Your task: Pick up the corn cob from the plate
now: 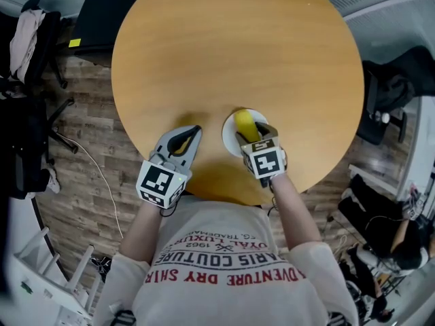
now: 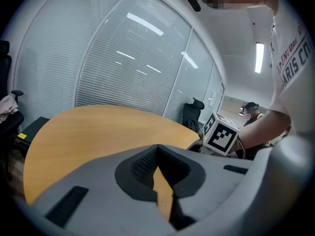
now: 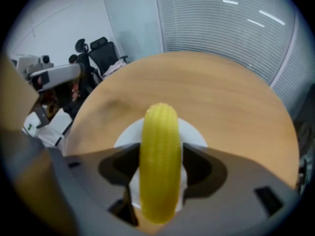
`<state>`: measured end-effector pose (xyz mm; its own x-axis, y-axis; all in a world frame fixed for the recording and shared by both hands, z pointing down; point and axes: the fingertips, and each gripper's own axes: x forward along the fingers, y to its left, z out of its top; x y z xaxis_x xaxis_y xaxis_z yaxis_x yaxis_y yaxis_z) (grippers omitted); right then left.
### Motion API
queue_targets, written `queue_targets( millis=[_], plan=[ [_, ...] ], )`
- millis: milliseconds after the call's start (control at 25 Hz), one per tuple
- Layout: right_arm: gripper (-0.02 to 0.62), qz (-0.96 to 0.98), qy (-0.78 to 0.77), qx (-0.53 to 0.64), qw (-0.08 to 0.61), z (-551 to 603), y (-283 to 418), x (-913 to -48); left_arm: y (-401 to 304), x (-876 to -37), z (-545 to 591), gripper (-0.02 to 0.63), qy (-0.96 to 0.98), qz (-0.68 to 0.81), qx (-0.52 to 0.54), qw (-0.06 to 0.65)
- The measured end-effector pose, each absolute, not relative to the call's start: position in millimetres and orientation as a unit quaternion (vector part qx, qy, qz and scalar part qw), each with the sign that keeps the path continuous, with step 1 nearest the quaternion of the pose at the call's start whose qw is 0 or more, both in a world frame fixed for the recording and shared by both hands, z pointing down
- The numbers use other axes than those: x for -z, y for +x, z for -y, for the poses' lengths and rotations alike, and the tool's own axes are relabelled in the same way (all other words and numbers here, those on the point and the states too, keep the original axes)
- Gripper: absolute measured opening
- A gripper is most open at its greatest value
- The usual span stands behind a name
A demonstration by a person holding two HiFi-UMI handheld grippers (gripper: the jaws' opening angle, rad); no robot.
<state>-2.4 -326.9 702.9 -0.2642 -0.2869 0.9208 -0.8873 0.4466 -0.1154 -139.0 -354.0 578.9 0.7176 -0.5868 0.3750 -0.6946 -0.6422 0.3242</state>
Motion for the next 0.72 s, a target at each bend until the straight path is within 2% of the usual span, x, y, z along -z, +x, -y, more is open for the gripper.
queue_targets(
  millis=[320,720],
  plan=[
    [0.268,0.719,0.403,-0.328,0.461,330.8,-6.4,-709.6,-143.6,-588.1,354.6,0.031,0.895,0.352,-0.120,0.246],
    [0.268,0.722,0.410,-0.318,0.457,333.9,-6.0,-709.2,-143.4,-580.4,355.2,0.031,0.898,0.351,-0.127,0.233]
  ],
)
